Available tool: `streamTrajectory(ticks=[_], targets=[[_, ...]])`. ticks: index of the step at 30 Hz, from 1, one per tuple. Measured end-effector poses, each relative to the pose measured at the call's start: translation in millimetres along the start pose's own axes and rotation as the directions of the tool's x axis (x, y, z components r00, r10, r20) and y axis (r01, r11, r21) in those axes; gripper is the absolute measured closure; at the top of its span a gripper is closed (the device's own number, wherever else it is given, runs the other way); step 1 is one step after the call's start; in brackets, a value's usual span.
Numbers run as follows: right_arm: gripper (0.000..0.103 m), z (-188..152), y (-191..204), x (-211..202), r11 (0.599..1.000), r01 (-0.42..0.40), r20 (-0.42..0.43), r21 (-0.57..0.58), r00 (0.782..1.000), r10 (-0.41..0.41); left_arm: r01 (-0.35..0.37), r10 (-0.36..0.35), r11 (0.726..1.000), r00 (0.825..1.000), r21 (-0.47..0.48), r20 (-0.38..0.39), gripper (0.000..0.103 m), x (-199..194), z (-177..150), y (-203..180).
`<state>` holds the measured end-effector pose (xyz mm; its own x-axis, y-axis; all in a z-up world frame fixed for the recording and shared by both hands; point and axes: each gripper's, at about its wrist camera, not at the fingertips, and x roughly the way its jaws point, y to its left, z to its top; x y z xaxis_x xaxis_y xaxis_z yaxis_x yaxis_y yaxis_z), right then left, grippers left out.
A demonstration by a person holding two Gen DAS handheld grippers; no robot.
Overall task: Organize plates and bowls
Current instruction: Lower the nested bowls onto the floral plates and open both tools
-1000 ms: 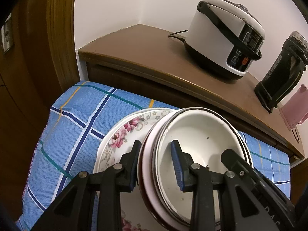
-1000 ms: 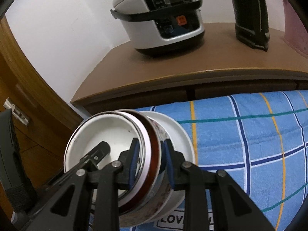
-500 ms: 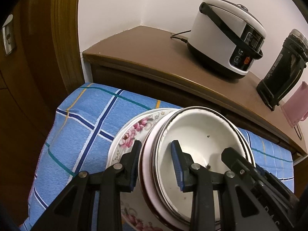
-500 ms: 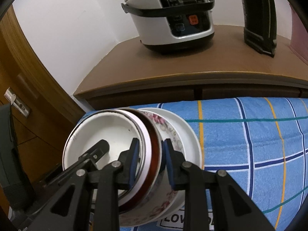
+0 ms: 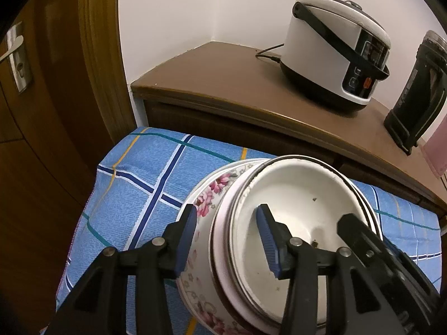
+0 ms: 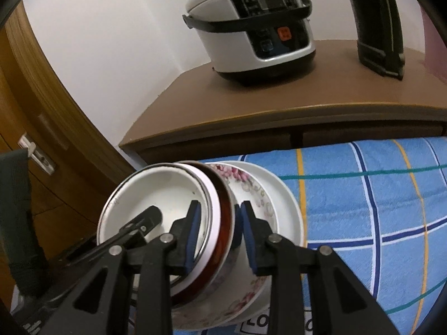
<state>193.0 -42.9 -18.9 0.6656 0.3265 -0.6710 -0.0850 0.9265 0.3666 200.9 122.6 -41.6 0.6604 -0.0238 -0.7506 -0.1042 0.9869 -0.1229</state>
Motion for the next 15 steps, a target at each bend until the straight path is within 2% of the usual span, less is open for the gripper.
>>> streamTrajectory(ticks=[7, 8, 11, 15], targets=[[0.071, -1.6, -0.9, -20.4, 1.0, -0.02, 0.051, 0.007, 0.999, 0.02, -0.039, 0.039, 0.998, 0.999, 0.041, -0.003, 0.053, -2.8, -3.3, -6.1], [0.067, -2.0, -2.0, -23.1, 1.0, -0.023, 0.057, 0.012, 0.998, 0.022, -0.039, 0.039, 0.998, 0.999, 0.04, -0.003, 0.052, -4.1, -4.1, -5.9], [0.057, -4.6, -2.9, -29.8, 1.0, -0.018, 0.07, 0.016, 0.997, 0.017, -0.046, 0.046, 0.998, 0.999, 0.038, 0.01, 0.037, -9.5, -6.1, -5.2], [0.052, -7.6, -1.2, -36.0, 1.0, -0.022, 0.08, 0.014, 0.997, 0.021, -0.077, 0.075, 0.996, 0.997, 0.05, 0.033, 0.037, -16.7, -8.2, -4.3]])
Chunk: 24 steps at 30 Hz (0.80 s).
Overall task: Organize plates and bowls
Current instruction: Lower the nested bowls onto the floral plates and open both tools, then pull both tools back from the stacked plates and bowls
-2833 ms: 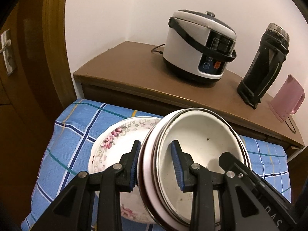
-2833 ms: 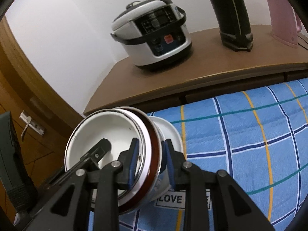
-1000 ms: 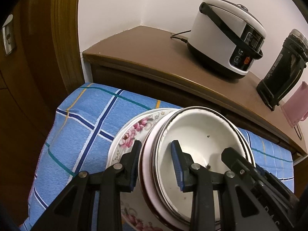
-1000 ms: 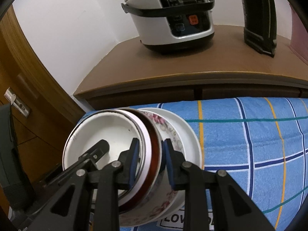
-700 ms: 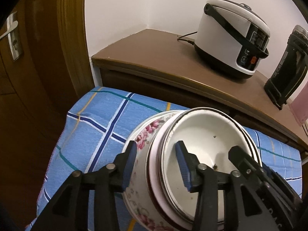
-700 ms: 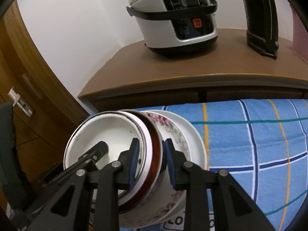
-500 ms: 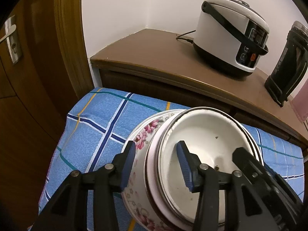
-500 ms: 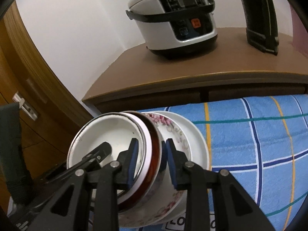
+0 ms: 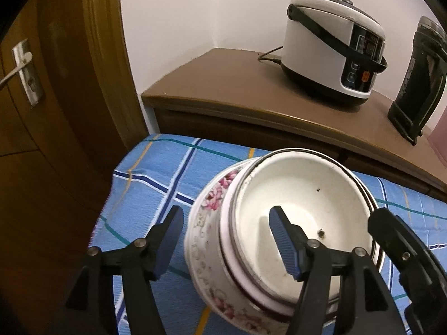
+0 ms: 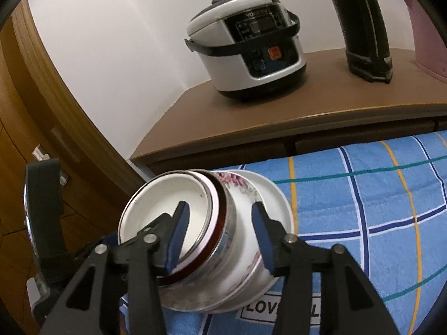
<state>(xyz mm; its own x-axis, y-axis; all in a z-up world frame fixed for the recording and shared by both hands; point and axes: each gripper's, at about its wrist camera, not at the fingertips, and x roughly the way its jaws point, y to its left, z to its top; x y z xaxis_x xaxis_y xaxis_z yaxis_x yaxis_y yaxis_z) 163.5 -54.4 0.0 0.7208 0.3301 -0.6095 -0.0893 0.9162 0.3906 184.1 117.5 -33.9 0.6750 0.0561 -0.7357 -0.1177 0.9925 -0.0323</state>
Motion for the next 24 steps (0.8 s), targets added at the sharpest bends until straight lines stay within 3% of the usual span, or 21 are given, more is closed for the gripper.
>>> streamTrajectory(ticks=[5, 8, 12, 18, 24], targets=[[0.039, -3.1, 1.9, -13.1, 1.0, 0.008, 0.045, 0.007, 0.999, -0.008, -0.028, 0.027, 1.0, 0.999, 0.004, 0.045, 0.036, -14.7, -4.3, 5.6], [0.025, -4.7, 6.1, -24.4, 1.0, 0.016, 0.097, -0.002, 0.995, -0.016, -0.032, 0.031, 0.999, 0.996, 0.009, 0.081, 0.03, -25.2, -8.0, 7.9], [0.017, -8.5, 14.9, -41.8, 0.999, 0.026, 0.163, -0.031, 0.986, -0.02, -0.056, 0.053, 0.998, 0.991, 0.02, 0.127, 0.026, -38.3, -12.7, 7.9], [0.008, -16.0, 24.2, -65.7, 0.997, 0.037, 0.262, -0.067, 0.965, -0.018, -0.037, 0.031, 0.999, 0.982, 0.031, 0.185, 0.026, -61.9, -20.1, 4.9], [0.006, -29.5, 35.6, -103.6, 0.989, 0.079, 0.374, -0.128, 0.927, -0.025, -0.033, 0.028, 0.999, 0.964, 0.014, 0.265, 0.026, -96.1, -40.2, 7.0]])
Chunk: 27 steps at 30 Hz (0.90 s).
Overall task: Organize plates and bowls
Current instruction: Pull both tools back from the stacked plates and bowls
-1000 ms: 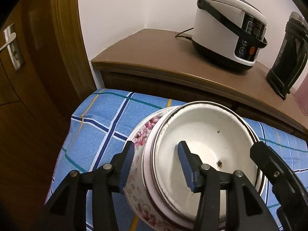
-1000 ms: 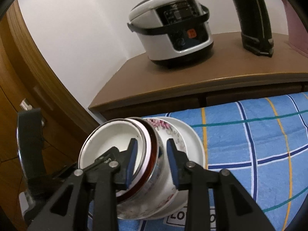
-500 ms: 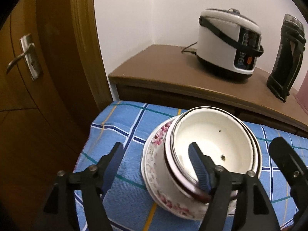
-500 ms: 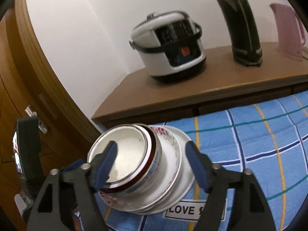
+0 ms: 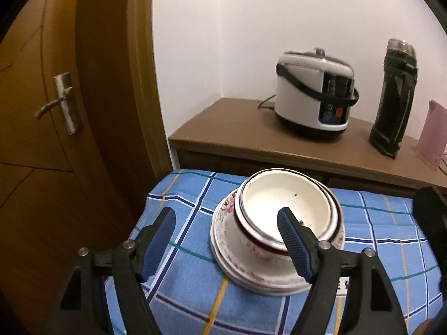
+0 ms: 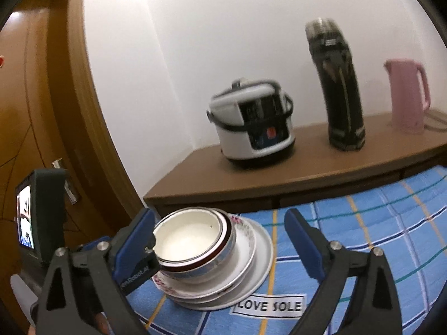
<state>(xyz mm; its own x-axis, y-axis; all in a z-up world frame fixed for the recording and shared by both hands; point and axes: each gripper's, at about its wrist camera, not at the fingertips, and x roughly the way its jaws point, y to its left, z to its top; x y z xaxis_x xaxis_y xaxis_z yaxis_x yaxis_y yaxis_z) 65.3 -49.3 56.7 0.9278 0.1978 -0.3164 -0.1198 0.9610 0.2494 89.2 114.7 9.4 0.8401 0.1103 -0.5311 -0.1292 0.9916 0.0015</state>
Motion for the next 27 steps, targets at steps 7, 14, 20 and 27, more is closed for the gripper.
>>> streamTrajectory(ticks=[7, 14, 20, 27], targets=[[0.001, -4.9, -4.9, -50.1, 1.0, 0.016, 0.083, -0.012, 0.996, -0.015, -0.012, 0.011, 1.0, 0.998, 0.024, 0.065, 0.025, -34.1, -19.3, -5.3], [0.001, -12.3, -5.9, -74.1, 0.999, 0.045, 0.105, -0.026, 0.994, -0.042, -0.001, -0.002, 1.0, 0.996, 0.029, 0.087, 0.025, -57.5, -29.6, -6.3], [0.001, -12.7, -5.9, -93.4, 0.999, 0.041, 0.136, -0.013, 0.99, -0.039, 0.009, -0.012, 1.0, 0.995, 0.027, 0.101, 0.025, -73.4, -33.3, -6.1], [0.0, -12.2, -4.1, -101.1, 0.999, 0.04, 0.143, -0.016, 0.989, -0.037, 0.008, -0.01, 1.0, 0.994, 0.024, 0.107, 0.025, -80.3, -35.1, -7.0]])
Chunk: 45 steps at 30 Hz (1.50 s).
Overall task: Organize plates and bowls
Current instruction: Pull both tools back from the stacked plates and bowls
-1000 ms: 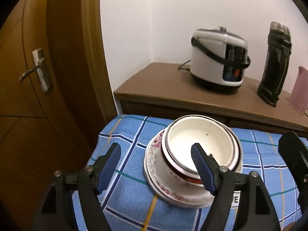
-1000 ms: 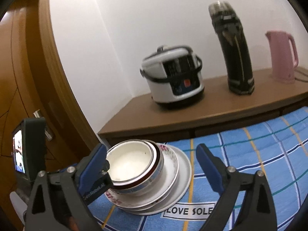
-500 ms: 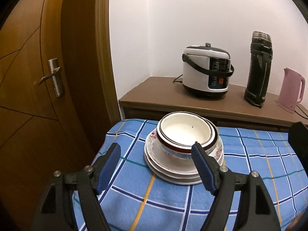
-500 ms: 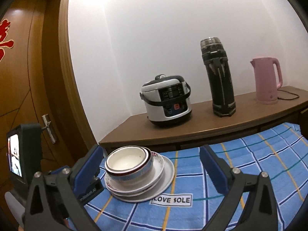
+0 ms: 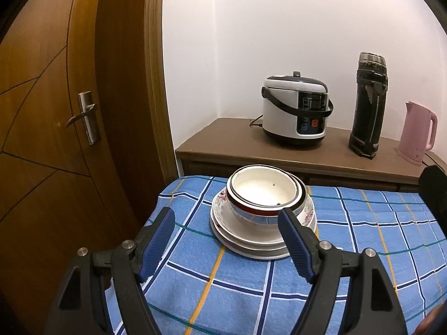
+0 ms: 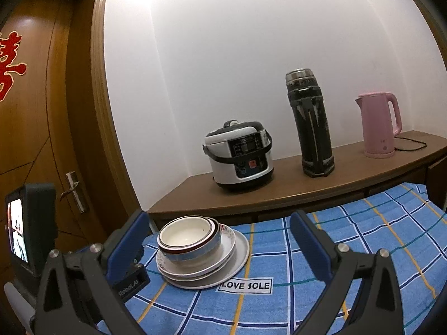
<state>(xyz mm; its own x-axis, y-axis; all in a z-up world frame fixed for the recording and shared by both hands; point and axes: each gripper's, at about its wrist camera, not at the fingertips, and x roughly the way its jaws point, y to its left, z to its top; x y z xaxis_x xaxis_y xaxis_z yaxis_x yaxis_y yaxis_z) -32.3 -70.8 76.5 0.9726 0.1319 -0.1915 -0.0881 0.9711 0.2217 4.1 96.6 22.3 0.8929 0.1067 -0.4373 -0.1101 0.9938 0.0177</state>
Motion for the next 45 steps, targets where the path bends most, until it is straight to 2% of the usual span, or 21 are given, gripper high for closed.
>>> streamTrajectory(ticks=[28, 45], targets=[[0.0, 3.9, 3.8, -6.5, 1.0, -0.006, 0.021, -0.002, 1.0, 0.006, -0.013, 0.013, 1.0, 1.0, -0.008, 0.015, 0.024, -6.0, 5.9, 1.3], [0.0, 5.4, 7.1, -6.6, 1.0, -0.004, 0.031, -0.004, 1.0, 0.004, -0.046, 0.046, 0.999, 0.999, -0.011, 0.022, 0.024, -5.0, 8.5, 2.0]])
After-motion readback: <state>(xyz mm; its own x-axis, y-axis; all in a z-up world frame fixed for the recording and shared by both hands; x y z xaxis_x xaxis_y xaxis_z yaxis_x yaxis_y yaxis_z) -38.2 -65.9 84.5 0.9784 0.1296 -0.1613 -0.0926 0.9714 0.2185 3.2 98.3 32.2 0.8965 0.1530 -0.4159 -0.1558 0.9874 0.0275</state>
